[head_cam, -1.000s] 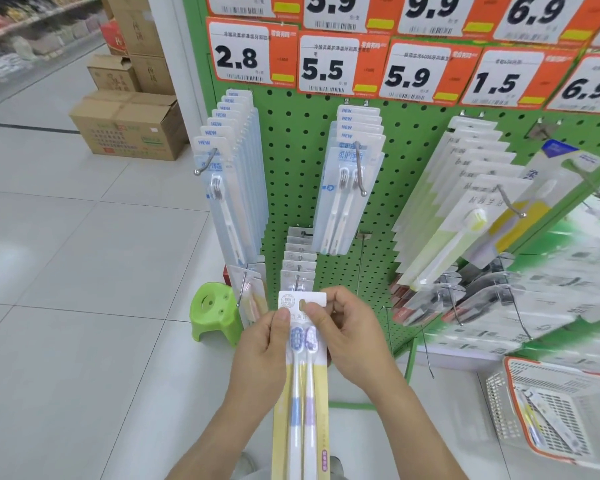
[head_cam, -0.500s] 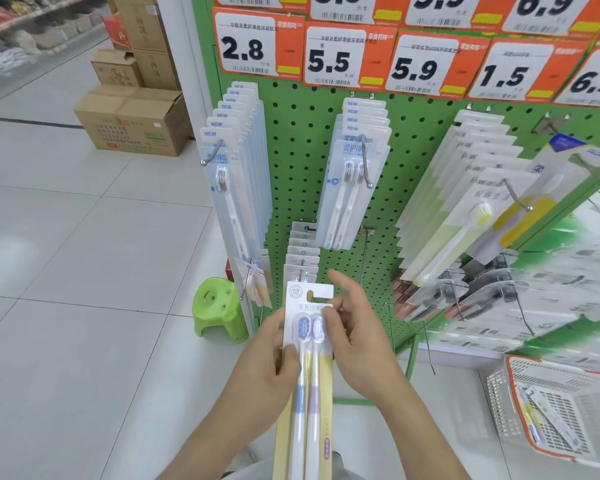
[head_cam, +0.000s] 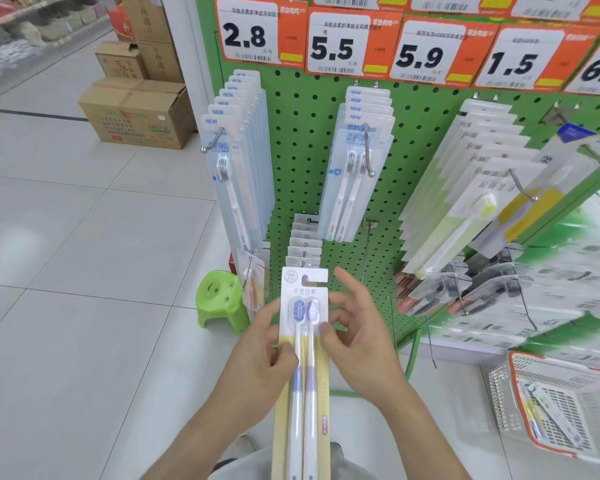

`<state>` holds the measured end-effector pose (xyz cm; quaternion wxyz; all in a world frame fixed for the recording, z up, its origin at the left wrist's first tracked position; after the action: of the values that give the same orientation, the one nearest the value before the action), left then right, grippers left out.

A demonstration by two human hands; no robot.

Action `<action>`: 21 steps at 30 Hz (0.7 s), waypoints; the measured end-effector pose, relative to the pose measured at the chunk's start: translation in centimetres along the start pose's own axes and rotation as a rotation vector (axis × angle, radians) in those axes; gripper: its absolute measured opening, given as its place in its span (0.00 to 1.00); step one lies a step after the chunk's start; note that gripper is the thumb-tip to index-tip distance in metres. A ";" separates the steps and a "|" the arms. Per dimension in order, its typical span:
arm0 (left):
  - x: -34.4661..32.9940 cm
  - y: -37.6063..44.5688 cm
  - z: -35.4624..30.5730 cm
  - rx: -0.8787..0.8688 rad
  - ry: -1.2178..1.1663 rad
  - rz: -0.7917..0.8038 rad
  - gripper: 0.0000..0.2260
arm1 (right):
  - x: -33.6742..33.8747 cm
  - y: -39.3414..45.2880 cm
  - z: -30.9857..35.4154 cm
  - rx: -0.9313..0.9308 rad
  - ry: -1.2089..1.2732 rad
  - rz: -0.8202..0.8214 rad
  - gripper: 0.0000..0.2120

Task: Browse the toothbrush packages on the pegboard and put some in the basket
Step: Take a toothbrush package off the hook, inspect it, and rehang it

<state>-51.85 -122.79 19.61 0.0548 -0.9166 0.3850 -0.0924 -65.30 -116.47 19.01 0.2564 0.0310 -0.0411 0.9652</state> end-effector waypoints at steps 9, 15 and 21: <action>0.7 -0.6 0.2 0.035 -0.103 -0.080 0.26 | -0.7 -1.1 -1.6 -0.049 -0.006 -0.043 0.24; 1.8 -0.4 1.6 0.082 -0.068 -0.177 0.31 | -1.2 -1.4 -1.9 -0.109 -0.182 0.128 0.26; 2.2 0.2 1.3 0.088 -0.102 -0.244 0.20 | -1.4 -1.6 -2.2 -0.142 -0.080 0.139 0.21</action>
<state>-50.16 -124.45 18.58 0.1029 -0.9568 0.2631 -0.0684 -63.33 -115.59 16.83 0.1886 0.0484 -0.1216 0.9733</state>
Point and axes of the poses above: each hand's wrist, its own y-axis towards the middle knuckle, its own x-axis out of the back of the hand, z = x × y, the point moved 7 cm from there along y, towards the middle knuckle, and after that the axes turned 2 degrees about -x, right-handed, at the moved point
